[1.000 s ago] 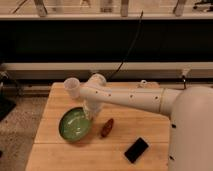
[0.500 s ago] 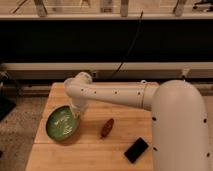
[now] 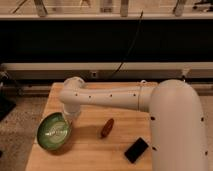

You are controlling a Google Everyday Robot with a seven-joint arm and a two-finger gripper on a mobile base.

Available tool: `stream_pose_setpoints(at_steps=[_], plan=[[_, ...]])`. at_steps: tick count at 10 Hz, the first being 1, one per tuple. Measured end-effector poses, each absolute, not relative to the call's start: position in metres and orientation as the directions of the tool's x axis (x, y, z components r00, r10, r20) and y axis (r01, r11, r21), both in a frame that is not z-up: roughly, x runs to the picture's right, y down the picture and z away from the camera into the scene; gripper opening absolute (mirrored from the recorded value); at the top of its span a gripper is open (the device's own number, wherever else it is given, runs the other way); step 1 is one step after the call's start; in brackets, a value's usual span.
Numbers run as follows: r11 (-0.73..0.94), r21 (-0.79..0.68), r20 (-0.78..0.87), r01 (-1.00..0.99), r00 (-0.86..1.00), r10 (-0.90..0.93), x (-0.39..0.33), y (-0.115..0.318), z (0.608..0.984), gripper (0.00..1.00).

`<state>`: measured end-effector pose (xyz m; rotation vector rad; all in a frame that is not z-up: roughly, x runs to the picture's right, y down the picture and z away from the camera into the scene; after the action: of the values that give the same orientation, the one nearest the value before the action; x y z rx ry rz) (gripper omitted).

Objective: Drag the ceramic bowl in a circle

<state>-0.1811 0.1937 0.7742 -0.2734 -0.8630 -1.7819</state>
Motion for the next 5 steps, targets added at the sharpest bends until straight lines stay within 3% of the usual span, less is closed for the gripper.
stream_pose_setpoints(at_steps=[5], plan=[[-0.144, 0.395, 0.597, 0.907, -0.372, -0.711, -0.127, 0.223, 0.751, 0.00]])
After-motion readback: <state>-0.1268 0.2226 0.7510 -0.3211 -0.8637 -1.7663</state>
